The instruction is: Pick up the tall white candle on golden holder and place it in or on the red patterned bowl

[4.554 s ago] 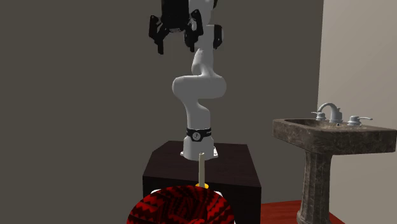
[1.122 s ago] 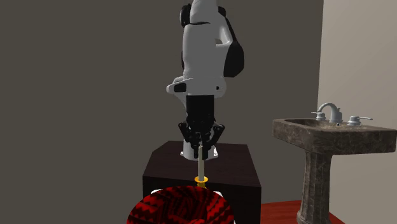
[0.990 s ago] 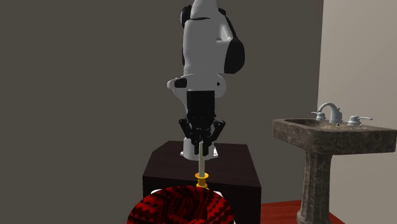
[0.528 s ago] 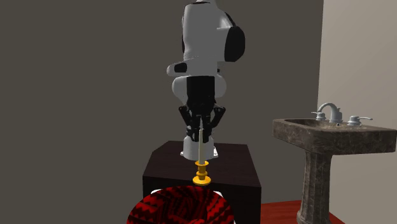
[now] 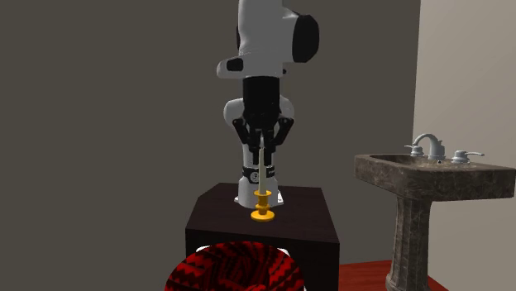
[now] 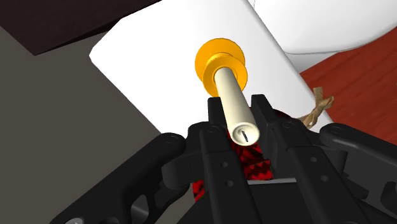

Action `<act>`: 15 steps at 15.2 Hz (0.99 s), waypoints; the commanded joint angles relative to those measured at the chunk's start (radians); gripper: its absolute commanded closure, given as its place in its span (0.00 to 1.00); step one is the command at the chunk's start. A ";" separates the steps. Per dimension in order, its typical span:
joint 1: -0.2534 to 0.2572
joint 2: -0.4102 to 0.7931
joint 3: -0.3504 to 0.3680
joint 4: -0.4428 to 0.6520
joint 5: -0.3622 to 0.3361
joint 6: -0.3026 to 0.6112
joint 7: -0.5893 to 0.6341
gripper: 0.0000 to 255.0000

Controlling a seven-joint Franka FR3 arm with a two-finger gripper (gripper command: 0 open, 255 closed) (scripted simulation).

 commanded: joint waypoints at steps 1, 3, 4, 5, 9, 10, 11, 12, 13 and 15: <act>-0.002 -0.013 -0.004 0.021 -0.003 -0.034 -0.001 1.00; -0.002 -0.028 -0.007 0.039 -0.005 -0.067 0.000 1.00; -0.002 -0.035 -0.008 0.048 -0.006 -0.083 0.000 1.00; -0.003 -0.041 -0.009 0.057 -0.007 -0.099 0.000 1.00; -0.004 -0.064 -0.015 0.097 -0.011 -0.162 0.001 1.00; -0.004 -0.069 -0.016 0.108 -0.012 -0.177 0.001 1.00; -0.004 -0.072 -0.017 0.115 -0.013 -0.188 0.001 1.00; -0.011 -0.031 -0.018 0.154 -0.020 -0.185 0.000 1.00; -0.018 0.009 -0.019 0.193 -0.026 -0.185 -0.002 1.00; -0.030 0.087 -0.021 0.274 -0.038 -0.188 -0.003 1.00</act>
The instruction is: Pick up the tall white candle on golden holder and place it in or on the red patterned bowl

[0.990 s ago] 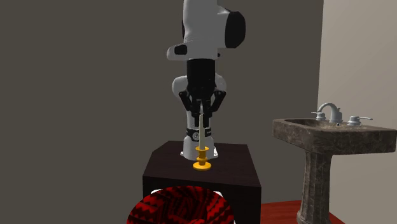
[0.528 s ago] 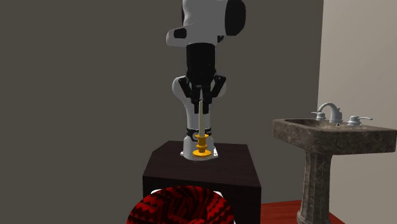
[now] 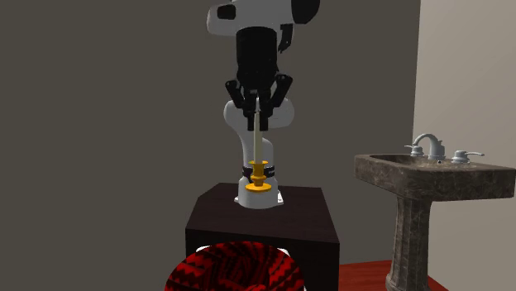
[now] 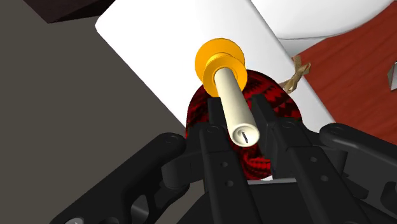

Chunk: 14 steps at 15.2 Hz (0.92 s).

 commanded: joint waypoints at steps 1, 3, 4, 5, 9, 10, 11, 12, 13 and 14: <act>-0.011 0.078 -0.001 0.085 -0.012 -0.008 0.000 1.00; -0.020 0.152 -0.002 0.170 -0.025 -0.019 0.000 1.00; -0.024 0.189 -0.002 0.214 -0.031 -0.026 0.000 1.00; -0.028 0.225 -0.002 0.259 -0.037 -0.035 0.001 1.00; -0.039 0.370 -0.003 0.447 -0.061 -0.080 0.005 1.00; -0.041 0.417 -0.003 0.512 -0.068 -0.098 0.006 1.00; -0.041 0.419 -0.003 0.501 -0.068 -0.084 0.006 1.00; -0.040 0.422 -0.003 0.490 -0.069 -0.071 0.006 1.00; -0.040 0.425 -0.003 0.479 -0.069 -0.058 0.007 1.00; -0.040 0.427 -0.003 0.469 -0.069 -0.045 0.007 1.00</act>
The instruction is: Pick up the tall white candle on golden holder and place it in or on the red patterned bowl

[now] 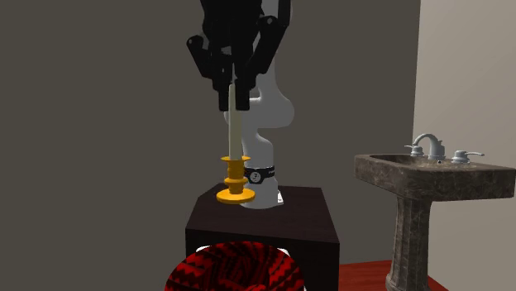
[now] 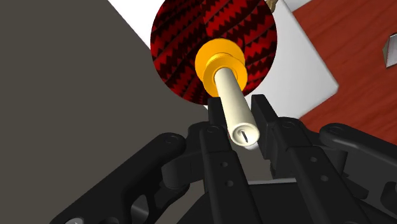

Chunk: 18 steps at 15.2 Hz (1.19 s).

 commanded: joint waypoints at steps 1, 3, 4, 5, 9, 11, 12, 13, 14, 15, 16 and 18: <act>0.000 0.008 0.000 -0.017 -0.001 0.025 0.000 1.00; 0.000 0.015 0.001 -0.036 -0.002 0.052 0.000 1.00; 0.000 0.019 0.001 -0.046 -0.002 0.065 0.000 1.00; 0.000 0.023 0.001 -0.055 -0.003 0.078 0.001 1.00; 0.001 0.041 0.002 -0.090 -0.005 0.131 0.002 1.00; 0.001 0.051 0.002 -0.107 -0.006 0.157 0.003 1.00; 0.001 0.056 0.002 -0.115 -0.007 0.171 0.003 1.00; 0.001 0.062 0.003 -0.122 -0.008 0.184 0.004 1.00; 0.001 0.068 0.003 -0.130 -0.009 0.197 0.004 1.00; 0.001 0.074 0.003 -0.137 -0.010 0.210 0.005 1.00; 0.001 0.080 0.003 -0.144 -0.011 0.223 0.006 1.00; 0.002 0.093 0.003 -0.157 -0.013 0.250 0.007 1.00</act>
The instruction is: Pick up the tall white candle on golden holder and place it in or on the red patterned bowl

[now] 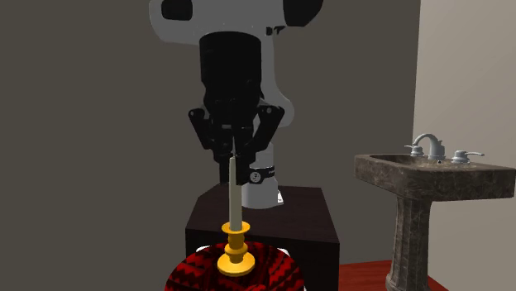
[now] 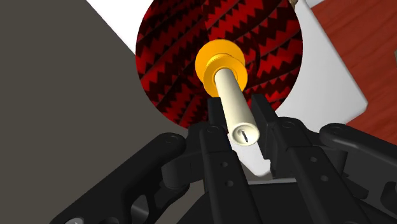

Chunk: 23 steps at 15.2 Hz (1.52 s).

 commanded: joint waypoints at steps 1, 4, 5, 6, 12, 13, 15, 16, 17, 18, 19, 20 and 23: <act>0.000 0.015 0.000 -0.012 -0.002 0.027 0.001 1.00; 0.000 0.020 0.000 -0.016 -0.003 0.037 0.002 1.00; 0.000 0.020 0.000 -0.016 -0.003 0.037 0.002 1.00; 0.000 0.020 0.000 -0.016 -0.003 0.037 0.002 1.00; 0.000 0.020 0.000 -0.016 -0.003 0.037 0.002 0.00; 0.000 0.020 0.000 -0.016 -0.003 0.037 0.002 0.00; 0.000 0.020 0.000 -0.016 -0.003 0.037 0.002 0.00; 0.000 0.020 0.000 -0.016 -0.003 0.037 0.002 0.00; 0.000 0.004 0.000 0.001 -0.001 0.004 0.000 0.00; -0.001 -0.010 -0.001 0.020 0.001 -0.030 -0.002 0.00; -0.001 -0.024 -0.001 0.040 0.003 -0.063 -0.004 0.00; -0.002 -0.033 -0.002 0.057 0.005 -0.089 -0.005 0.00; -0.002 -0.033 -0.002 0.057 0.005 -0.089 -0.005 0.00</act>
